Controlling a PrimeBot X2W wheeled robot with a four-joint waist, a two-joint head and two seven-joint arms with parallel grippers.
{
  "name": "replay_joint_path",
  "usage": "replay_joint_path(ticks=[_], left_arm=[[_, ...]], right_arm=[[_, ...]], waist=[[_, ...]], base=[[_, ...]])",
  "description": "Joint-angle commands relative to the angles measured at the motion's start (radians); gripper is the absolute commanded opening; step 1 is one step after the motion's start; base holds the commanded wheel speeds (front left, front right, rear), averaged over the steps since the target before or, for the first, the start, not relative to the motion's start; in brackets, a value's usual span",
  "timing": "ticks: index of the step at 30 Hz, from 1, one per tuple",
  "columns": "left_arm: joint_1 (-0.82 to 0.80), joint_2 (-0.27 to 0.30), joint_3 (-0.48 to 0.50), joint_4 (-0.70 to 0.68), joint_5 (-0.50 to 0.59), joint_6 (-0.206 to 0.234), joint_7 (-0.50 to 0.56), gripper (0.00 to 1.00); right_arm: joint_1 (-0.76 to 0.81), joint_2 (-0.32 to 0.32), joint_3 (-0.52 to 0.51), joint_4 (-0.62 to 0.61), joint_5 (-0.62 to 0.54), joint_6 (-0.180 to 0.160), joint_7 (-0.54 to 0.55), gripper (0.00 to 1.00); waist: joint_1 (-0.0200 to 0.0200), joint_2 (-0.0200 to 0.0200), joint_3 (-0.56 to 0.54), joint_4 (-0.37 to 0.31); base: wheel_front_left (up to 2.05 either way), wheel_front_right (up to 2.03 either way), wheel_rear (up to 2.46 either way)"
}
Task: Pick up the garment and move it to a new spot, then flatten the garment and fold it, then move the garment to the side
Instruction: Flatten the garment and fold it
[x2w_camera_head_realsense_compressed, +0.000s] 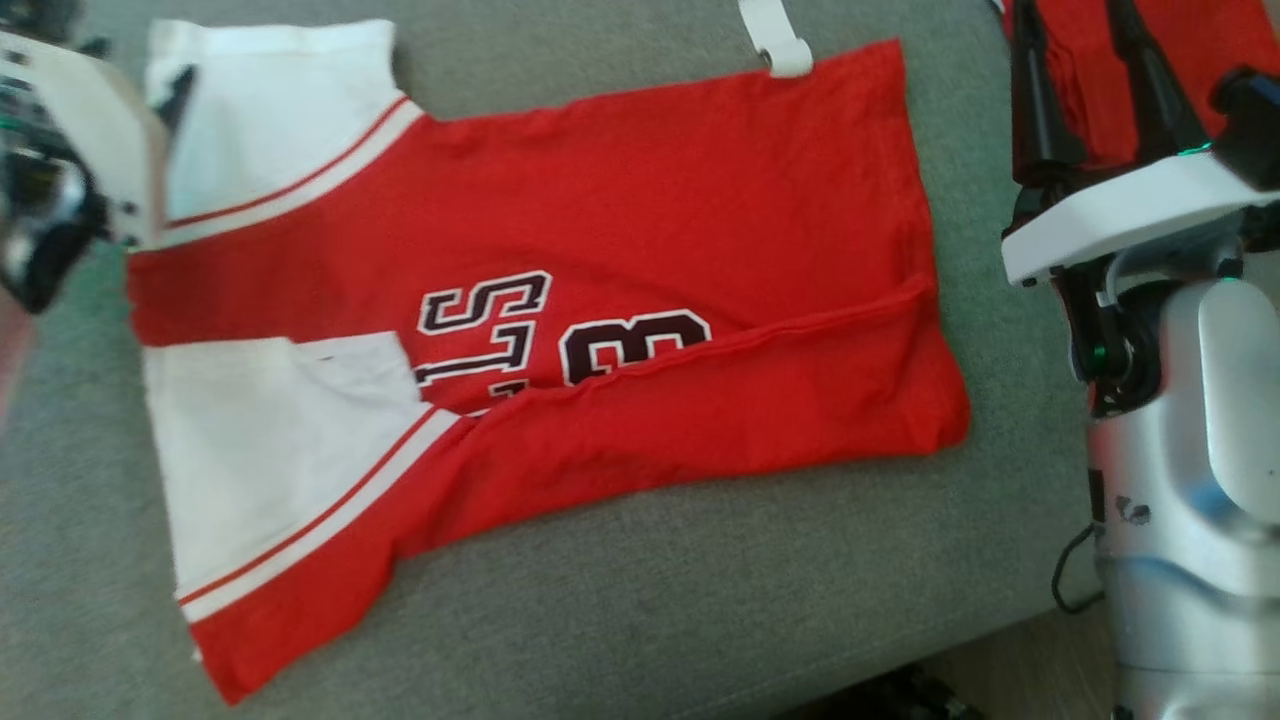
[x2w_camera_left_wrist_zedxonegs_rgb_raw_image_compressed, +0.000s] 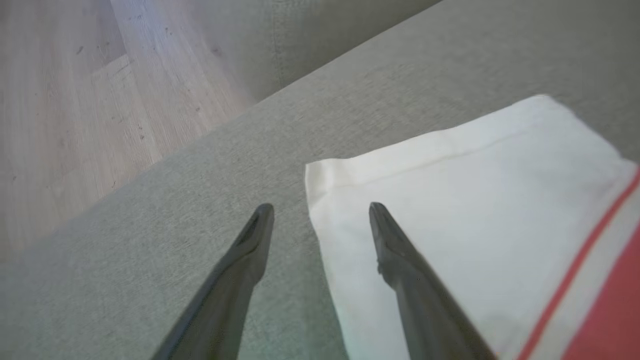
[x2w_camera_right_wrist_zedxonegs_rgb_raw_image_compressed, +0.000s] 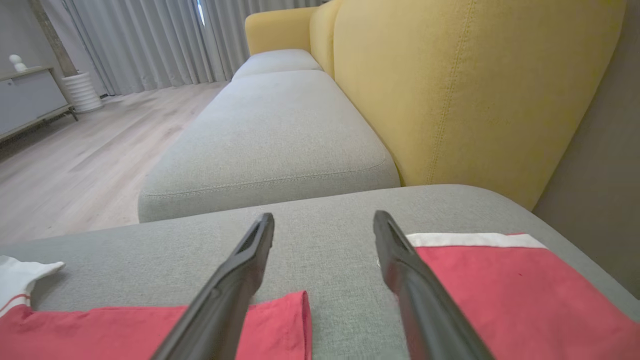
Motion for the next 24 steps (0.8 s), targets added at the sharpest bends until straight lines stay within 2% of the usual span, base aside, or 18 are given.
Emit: replay_joint_path(ticks=[1,12,18,19,20,24], left_arm=[[-0.072,0.055,0.025,0.021,-0.009,0.002,0.017,1.00],[-0.136,0.052,-0.039,0.079,-0.093,0.002,0.022,1.00],[-0.160,0.033,-0.053,0.146,-0.154,0.002,0.098,1.00],[-0.161,0.030,-0.056,0.151,-0.165,0.002,0.115,0.17],[-0.163,0.028,-0.059,0.154,-0.174,0.002,0.125,0.00],[-0.162,0.011,-0.057,0.160,-0.201,0.002,0.104,0.00]], right_arm=[[-0.030,0.002,0.026,-0.032,0.005,-0.001,-0.010,1.00],[-0.037,0.002,0.021,-0.021,0.010,-0.001,-0.020,1.00],[-0.039,0.002,0.015,-0.023,0.004,-0.001,-0.019,1.00],[-0.040,0.002,0.011,-0.024,0.000,-0.001,-0.018,1.00],[-0.040,0.002,0.006,-0.025,-0.003,-0.001,-0.016,1.00],[-0.043,0.002,-0.013,-0.026,-0.016,-0.001,-0.006,1.00]], waist=[[-0.0003,0.0001,0.032,-0.031],[-0.0003,0.0001,0.058,-0.047],[-0.0003,0.0001,0.066,-0.051],[-0.0003,0.0001,0.066,-0.050],[-0.0003,0.0001,0.064,-0.048],[-0.0003,0.0001,0.050,-0.029]], base=[[0.00,0.00,0.00],[0.00,0.00,0.00],[0.00,0.00,0.00],[0.00,0.00,0.00],[0.00,0.00,0.00],[0.00,0.00,0.00]])
